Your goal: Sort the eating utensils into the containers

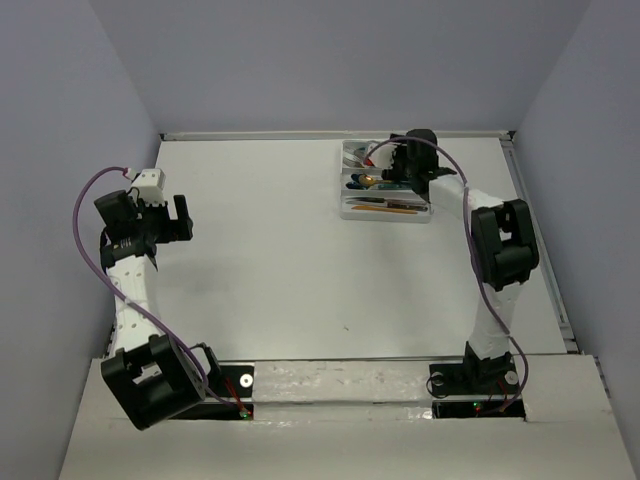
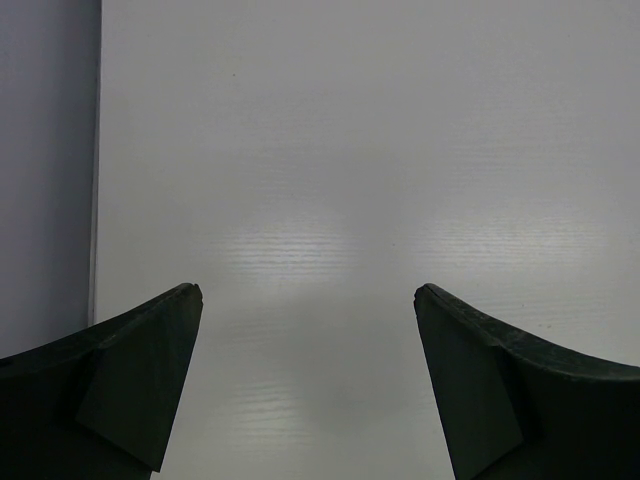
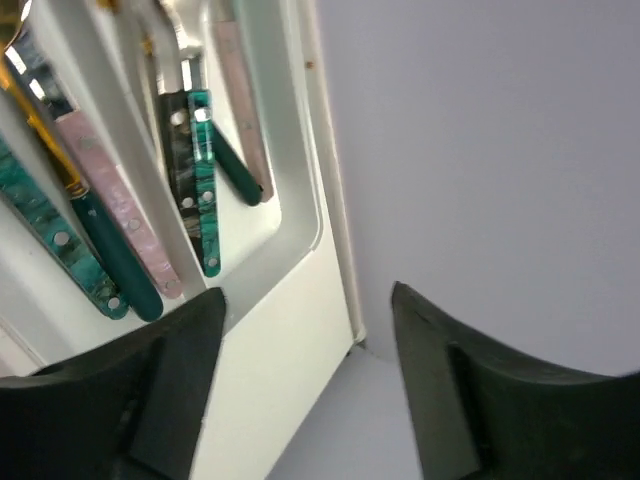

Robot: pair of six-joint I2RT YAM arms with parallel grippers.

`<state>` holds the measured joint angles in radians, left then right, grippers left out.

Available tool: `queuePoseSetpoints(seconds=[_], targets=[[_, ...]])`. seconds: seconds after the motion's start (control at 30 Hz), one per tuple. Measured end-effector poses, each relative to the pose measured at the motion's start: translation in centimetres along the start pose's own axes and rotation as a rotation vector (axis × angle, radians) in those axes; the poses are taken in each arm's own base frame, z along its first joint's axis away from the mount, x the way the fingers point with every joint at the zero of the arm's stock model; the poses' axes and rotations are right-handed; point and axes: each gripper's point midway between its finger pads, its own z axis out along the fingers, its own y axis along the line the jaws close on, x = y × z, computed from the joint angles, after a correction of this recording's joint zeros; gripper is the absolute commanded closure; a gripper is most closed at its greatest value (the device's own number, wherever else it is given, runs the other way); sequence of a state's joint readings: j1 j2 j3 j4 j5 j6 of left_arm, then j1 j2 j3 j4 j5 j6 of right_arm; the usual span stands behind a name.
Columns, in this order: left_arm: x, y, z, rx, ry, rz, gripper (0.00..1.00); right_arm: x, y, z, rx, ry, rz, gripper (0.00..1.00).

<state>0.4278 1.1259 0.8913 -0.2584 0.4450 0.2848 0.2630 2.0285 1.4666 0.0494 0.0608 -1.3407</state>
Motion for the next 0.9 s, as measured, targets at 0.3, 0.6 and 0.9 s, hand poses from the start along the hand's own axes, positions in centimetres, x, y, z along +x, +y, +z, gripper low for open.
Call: queuePoseSetpoints(seconds=[0.3,0.6,0.9], targets=[[-0.1,-0.6,-0.8,0.011,-0.027,0.012,0.01,5.6,-11.9,-7.7,0.396,0.080,0.807,0.00],[0.1,-1.0,-0.9,0.028,-0.028,0.022,0.01,24.7,0.2,-16.8,0.546,0.416,1.792,0.06],[-0.4,-1.2,-1.4,0.029,-0.050,0.035,0.01,22.4,9.6,-16.1,0.386,0.608,1.988,0.07]])
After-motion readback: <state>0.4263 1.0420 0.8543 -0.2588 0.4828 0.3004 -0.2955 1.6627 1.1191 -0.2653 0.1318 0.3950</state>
